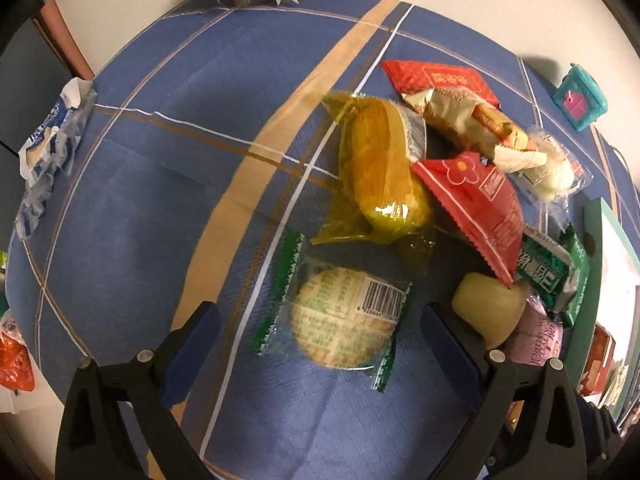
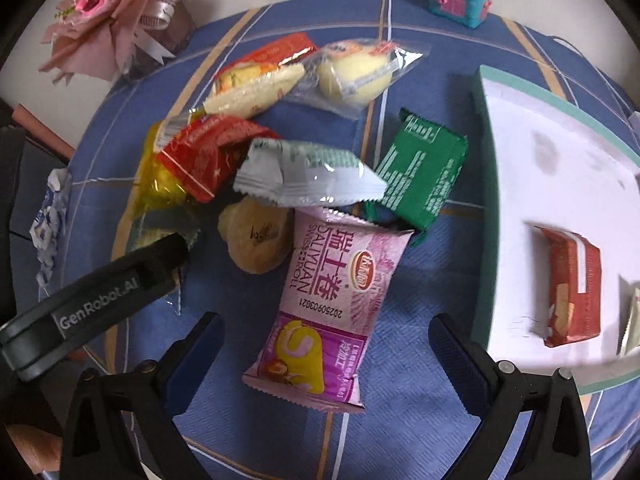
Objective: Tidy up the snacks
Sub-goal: 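Grasp the green-wrapped round cake with left gripper while right grasps the pink roll packet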
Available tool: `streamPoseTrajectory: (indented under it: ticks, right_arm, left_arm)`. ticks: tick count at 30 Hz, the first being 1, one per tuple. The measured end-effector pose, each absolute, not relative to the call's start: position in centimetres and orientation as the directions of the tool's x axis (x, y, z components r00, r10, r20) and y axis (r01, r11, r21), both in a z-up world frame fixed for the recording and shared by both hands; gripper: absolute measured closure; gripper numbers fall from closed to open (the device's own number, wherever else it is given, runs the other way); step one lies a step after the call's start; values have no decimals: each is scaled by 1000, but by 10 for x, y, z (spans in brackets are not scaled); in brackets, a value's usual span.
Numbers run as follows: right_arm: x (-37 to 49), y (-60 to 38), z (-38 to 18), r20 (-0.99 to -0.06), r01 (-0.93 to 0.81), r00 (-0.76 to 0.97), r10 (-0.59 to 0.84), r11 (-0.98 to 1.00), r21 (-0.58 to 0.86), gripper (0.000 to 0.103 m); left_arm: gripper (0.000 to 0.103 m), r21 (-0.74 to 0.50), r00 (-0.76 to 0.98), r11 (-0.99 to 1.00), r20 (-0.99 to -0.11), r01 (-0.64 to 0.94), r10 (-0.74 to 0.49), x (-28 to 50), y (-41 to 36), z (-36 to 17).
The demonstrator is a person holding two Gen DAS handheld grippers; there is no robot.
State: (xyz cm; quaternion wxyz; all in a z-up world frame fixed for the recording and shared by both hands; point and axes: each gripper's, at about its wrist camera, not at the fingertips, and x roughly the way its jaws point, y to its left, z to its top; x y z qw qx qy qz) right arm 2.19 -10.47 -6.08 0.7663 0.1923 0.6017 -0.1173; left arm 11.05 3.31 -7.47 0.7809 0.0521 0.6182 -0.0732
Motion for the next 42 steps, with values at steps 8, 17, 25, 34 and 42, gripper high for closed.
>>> streamPoseTrajectory:
  ticks: [8, 17, 25, 34, 42]
  right_arm:
    - [31, -99, -78, -975, 407, 219, 39, 905, 127, 0]
    - [34, -96, -75, -970, 379, 241, -24, 923, 71, 28]
    - [30, -106, -67, -963, 405, 268, 11, 906, 123, 60]
    - [18, -130, -39, -946, 426, 317, 62, 882, 201, 61]
    - [-6, -134, -5, -907, 416, 412, 80, 870, 266, 61]
  left_arm:
    - [14, -5, 202, 983, -978, 182, -43, 113, 26, -95]
    - [35, 4, 224, 984, -974, 176, -36, 114, 16, -90]
    - [44, -4, 229, 984, -972, 177, -45, 109, 13, -81]
    - [45, -34, 303, 983, -949, 179, -88, 99, 14, -38]
    - [45, -41, 415, 984, -903, 174, -111, 82, 17, 5]
